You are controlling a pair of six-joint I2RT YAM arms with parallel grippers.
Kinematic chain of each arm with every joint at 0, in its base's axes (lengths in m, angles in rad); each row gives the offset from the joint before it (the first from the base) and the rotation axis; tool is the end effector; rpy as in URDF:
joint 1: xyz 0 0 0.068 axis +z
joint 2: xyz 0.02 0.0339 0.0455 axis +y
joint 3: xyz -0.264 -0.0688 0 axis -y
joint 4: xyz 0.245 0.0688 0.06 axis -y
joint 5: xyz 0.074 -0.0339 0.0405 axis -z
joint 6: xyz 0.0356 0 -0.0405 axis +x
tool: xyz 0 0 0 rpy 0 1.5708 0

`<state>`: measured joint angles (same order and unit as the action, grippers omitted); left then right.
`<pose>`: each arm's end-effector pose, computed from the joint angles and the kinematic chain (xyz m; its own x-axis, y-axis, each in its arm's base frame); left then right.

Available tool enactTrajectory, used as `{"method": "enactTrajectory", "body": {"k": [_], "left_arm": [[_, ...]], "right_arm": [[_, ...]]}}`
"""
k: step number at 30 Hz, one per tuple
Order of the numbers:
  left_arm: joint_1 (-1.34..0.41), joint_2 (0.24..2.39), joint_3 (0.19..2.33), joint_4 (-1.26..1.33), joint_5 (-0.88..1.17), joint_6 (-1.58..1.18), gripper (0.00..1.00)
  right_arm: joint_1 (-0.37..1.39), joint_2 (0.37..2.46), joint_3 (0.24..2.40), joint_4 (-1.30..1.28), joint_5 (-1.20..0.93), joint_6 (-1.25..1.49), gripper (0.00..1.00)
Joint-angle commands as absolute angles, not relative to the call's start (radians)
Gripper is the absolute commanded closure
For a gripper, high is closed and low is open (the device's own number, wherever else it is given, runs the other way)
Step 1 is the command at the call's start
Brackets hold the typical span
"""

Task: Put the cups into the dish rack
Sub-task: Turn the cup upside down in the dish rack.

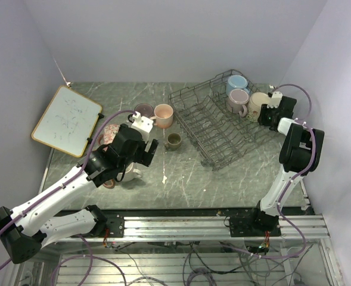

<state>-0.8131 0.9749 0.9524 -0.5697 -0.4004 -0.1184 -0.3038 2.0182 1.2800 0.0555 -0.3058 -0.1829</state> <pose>0.1521 -0.1406 0.3269 -0.4337 0.3001 -0.8496 0.3983 0.9096 0.1180 0.4226 -0.1213 0.1629 -0.6033 0.0074 -0.7975 -0.0481 0.9978 0.0456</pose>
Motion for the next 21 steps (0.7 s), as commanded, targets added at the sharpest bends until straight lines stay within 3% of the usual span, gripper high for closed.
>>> {"method": "enactTrajectory", "body": {"k": [1, 4, 10, 21], "left_arm": [[-0.804, 0.977, 0.956, -0.57, -0.413, -0.106, 0.02], [-0.804, 0.978, 0.957, -0.569, -0.413, -0.106, 0.02], [-0.804, 0.976, 0.957, -0.569, -0.412, -0.106, 0.02], [-0.804, 0.969, 0.957, -0.57, -0.414, -0.107, 0.02]], "right_arm": [[-0.304, 2.011, 1.332, 0.184, -0.268, -0.207, 0.65], [-0.304, 2.003, 1.33, 0.186, -0.268, -0.202, 0.56], [-0.304, 1.945, 1.285, 0.202, -0.276, -0.205, 0.47], [-0.308, 1.841, 1.213, 0.193, -0.313, -0.215, 0.4]]}}
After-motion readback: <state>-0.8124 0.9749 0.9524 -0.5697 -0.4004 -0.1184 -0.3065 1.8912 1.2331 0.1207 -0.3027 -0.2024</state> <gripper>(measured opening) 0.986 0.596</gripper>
